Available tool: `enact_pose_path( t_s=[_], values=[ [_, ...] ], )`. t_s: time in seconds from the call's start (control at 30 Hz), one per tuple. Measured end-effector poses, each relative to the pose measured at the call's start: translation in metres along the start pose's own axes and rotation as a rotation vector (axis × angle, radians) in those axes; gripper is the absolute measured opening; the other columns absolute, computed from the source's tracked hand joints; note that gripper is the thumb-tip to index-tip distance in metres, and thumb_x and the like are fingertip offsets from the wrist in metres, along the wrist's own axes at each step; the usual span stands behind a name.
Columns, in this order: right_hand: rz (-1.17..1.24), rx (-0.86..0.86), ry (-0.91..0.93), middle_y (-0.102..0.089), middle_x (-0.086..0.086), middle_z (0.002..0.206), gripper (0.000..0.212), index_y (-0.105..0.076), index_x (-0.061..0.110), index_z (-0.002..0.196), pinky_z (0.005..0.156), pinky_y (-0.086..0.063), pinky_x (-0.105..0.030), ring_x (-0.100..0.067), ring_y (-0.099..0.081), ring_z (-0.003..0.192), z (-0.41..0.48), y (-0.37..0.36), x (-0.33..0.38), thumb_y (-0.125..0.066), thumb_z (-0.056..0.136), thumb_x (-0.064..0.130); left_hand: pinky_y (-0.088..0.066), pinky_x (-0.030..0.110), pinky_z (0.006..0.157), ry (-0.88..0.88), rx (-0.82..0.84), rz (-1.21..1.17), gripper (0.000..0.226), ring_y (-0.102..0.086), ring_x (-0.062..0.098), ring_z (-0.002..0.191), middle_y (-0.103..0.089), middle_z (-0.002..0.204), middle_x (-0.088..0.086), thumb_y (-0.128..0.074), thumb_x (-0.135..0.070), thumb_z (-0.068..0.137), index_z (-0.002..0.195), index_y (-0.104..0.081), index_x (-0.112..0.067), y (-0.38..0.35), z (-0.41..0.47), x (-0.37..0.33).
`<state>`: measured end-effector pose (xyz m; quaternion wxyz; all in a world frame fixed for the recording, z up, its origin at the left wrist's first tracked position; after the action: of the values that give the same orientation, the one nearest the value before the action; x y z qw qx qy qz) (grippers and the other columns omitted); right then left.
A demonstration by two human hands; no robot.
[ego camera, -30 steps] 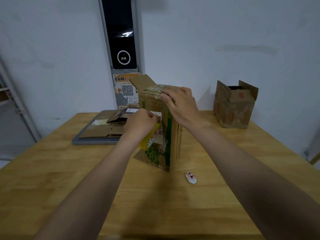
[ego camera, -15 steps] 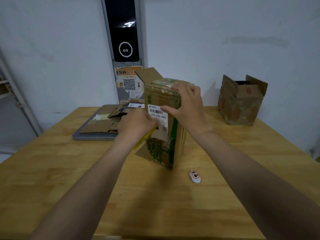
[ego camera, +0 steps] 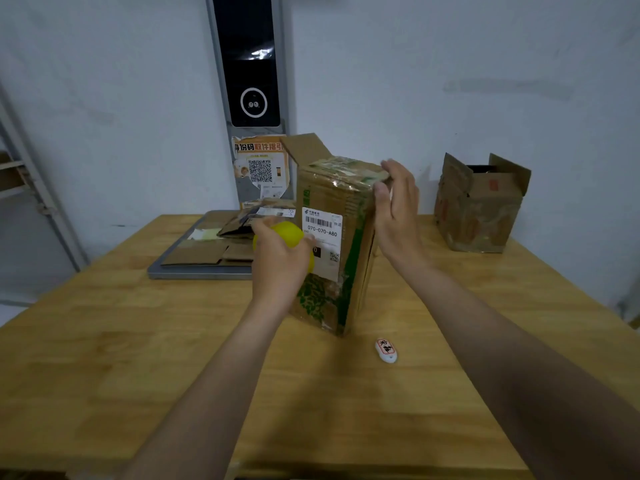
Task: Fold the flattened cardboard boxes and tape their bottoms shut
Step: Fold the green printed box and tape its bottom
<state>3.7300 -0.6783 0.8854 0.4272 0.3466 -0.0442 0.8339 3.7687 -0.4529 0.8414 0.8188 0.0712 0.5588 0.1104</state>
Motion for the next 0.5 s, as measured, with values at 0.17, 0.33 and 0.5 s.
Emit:
enact_pose_path(
  t_s=[0.17,0.33,0.5],
  values=[
    [0.076,0.167,-0.544,-0.033,-0.006,0.160,0.061,-0.021,0.018,0.161,0.111,-0.038,-0.036,-0.022,-0.038,0.143,-0.021,-0.016,-0.082,-0.041,0.104,0.007,-0.044,0.010,0.053,-0.029,0.025,0.103,0.057,-0.056,-0.007,0.073,-0.056,0.098,-0.011,-0.068,-0.013,0.098,0.139,-0.029,-0.014,-0.019,-0.029,0.022],
    [0.056,0.600,-0.803,-0.049,-0.002,0.148,0.061,-0.032,0.022,0.158,0.087,-0.042,-0.031,-0.021,-0.048,0.122,-0.073,-0.052,-0.137,-0.054,0.101,0.017,-0.040,0.025,0.057,0.072,0.165,0.284,0.055,-0.064,0.024,0.090,-0.065,0.120,0.012,-0.063,-0.008,0.099,0.139,-0.026,-0.017,-0.048,-0.048,0.061],
    [0.079,0.645,-0.772,-0.051,0.003,0.139,0.056,-0.037,0.027,0.152,0.090,-0.042,-0.033,-0.015,-0.048,0.113,-0.087,-0.057,-0.139,-0.055,0.100,0.021,-0.050,0.037,0.071,0.146,0.171,0.260,0.061,-0.065,0.024,0.091,-0.060,0.113,0.004,-0.068,-0.016,0.097,0.143,-0.029,-0.019,-0.055,-0.053,0.078]
  ],
)
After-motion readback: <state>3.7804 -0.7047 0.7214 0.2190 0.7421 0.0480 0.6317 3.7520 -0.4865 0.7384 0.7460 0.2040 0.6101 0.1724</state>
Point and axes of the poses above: each hand's wrist, its own z-axis towards the middle knuckle, its own y-axis out of the back of the hand, x = y × z, the point moved 7 cm from there along z, towards the middle knuckle
